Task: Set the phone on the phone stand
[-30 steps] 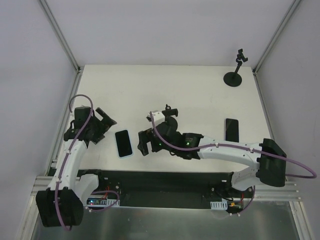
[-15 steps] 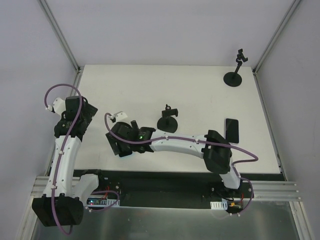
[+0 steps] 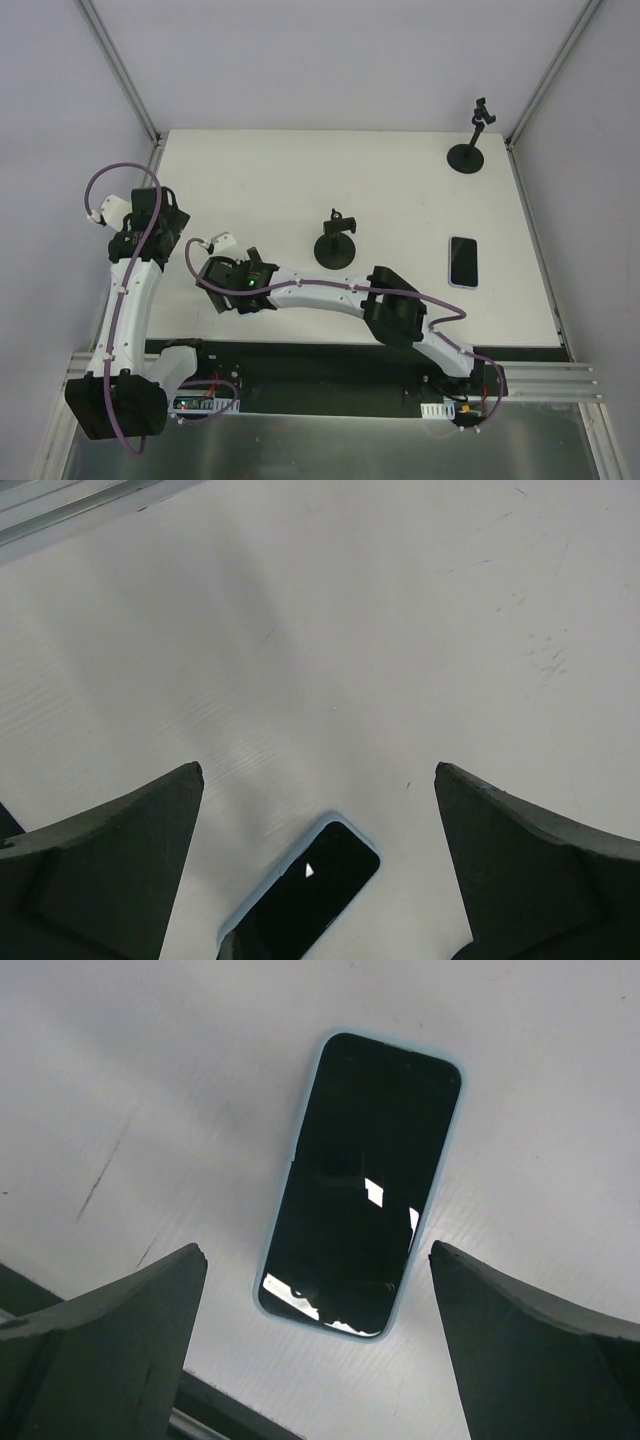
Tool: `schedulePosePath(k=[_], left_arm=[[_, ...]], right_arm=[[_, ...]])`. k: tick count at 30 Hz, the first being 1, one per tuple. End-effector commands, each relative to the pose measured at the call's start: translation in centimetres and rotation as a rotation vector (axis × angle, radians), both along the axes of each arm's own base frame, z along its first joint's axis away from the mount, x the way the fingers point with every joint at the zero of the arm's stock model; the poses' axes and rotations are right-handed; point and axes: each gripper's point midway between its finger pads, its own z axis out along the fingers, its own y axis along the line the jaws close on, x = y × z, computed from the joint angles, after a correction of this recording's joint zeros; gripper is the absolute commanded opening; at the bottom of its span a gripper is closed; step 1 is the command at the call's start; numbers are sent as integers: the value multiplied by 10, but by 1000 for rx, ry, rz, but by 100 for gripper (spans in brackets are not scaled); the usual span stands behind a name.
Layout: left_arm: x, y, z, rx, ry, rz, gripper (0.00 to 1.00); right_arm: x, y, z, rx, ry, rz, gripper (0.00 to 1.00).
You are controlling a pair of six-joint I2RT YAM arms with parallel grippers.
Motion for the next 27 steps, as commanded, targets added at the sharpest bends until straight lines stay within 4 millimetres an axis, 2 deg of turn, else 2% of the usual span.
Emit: schedulePosePath(k=[1, 5, 7, 11, 14, 27], left_arm=[[-10, 9, 9, 28, -9, 56, 99], [-19, 20, 13, 55, -5, 116, 99], [-21, 18, 12, 35, -16, 119, 99], [-25, 23, 13, 52, -14, 139, 99], [-22, 20, 10, 26, -8, 133, 99], [-18, 16, -4, -47, 25, 128, 99]], right_arm=[[5, 4, -1, -38, -44, -9, 96], [11, -3, -5, -59, -68, -48, 96], [10, 1, -11, -52, -50, -44, 96], [9, 3, -28, -73, -5, -37, 96], [8, 6, -41, -75, 40, -36, 96], [22, -25, -53, -198, -4, -104, 96]])
